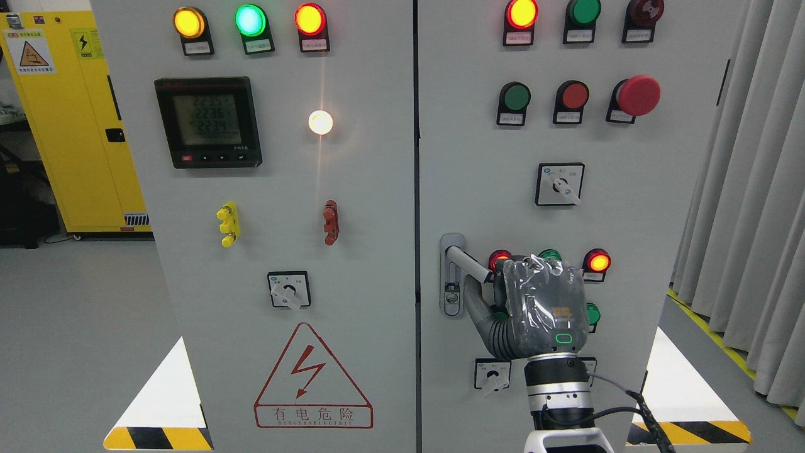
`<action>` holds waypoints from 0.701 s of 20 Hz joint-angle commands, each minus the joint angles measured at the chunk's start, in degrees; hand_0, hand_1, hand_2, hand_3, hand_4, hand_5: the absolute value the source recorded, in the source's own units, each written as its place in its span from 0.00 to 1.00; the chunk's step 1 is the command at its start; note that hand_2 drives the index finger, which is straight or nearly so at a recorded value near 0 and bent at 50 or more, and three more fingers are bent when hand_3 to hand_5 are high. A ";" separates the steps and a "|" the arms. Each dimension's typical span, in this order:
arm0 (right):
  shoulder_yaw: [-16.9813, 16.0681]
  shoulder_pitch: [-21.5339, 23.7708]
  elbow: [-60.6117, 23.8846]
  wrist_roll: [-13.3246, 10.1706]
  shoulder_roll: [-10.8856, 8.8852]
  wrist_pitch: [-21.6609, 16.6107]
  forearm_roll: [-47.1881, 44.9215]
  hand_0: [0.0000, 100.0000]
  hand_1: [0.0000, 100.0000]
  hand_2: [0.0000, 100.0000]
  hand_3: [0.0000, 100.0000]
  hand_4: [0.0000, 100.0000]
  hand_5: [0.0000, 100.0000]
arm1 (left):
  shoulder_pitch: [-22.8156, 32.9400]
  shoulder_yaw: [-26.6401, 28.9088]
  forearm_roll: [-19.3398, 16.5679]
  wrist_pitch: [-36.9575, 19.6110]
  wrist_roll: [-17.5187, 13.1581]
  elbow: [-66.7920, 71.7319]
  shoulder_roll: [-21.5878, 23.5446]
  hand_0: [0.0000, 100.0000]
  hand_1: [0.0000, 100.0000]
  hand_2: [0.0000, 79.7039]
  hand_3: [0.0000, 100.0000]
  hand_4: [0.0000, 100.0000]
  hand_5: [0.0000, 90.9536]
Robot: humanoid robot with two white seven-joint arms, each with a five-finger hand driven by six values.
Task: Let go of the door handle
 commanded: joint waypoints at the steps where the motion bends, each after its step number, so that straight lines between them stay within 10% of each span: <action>1: -0.21 -0.20 -0.19 0.01 -0.03 -0.03 0.00 0.61 0.46 0.94 1.00 1.00 1.00 | 0.00 0.00 0.00 0.00 -0.01 -0.70 0.00 0.12 0.56 0.00 0.00 0.00 0.00; 14: -0.21 -0.64 -0.19 0.18 -0.03 -0.03 0.00 0.61 0.46 0.93 1.00 1.00 1.00 | 0.00 0.00 0.00 0.00 -0.01 -0.70 0.00 0.12 0.56 0.00 0.00 0.00 0.00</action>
